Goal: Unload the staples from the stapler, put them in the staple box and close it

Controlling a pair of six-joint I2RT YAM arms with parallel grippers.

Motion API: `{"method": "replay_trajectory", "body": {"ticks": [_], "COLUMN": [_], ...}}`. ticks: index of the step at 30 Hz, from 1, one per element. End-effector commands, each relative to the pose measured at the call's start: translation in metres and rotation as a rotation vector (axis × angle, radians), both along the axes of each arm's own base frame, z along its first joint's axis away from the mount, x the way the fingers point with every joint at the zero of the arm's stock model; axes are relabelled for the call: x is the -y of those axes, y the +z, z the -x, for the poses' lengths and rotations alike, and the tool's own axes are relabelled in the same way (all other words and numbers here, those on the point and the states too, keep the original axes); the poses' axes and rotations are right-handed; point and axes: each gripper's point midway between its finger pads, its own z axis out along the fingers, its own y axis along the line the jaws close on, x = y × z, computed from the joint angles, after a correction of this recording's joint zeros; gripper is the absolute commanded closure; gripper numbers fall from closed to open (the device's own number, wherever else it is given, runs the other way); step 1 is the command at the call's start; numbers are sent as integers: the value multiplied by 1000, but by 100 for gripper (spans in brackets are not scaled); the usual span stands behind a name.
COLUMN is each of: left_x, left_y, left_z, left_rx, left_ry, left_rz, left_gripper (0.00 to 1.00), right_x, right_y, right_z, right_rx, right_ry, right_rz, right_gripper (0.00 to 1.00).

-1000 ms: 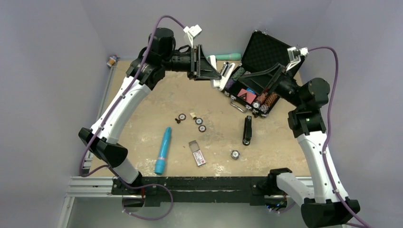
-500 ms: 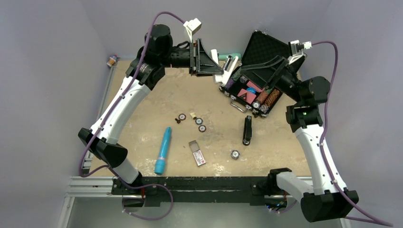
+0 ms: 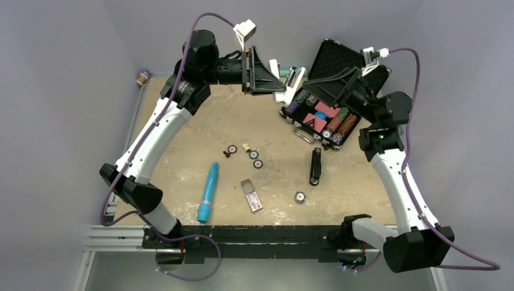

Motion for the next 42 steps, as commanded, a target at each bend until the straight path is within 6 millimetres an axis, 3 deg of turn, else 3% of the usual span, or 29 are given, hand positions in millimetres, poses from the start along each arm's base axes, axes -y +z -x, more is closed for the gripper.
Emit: {"method": "replay_trajectory", "body": {"ticks": [1, 10, 20, 42], "left_x": [-7, -5, -2, 9], "left_y": [37, 40, 36, 28], "left_z": [21, 21, 20, 20], "left_rx": [93, 97, 89, 87], "left_ry": [-27, -28, -27, -32], "left_rz": [80, 93, 88, 73], "left_gripper": [100, 100, 100, 100], "right_x": [-8, -20, -29, -37], "right_y": [17, 31, 40, 27], "right_z": [9, 5, 7, 7], "right_rx": [71, 88, 109, 69], "right_ry": [35, 84, 122, 140], "right_rz": [-18, -47, -61, -59], "right_gripper": [1, 7, 23, 44]}}
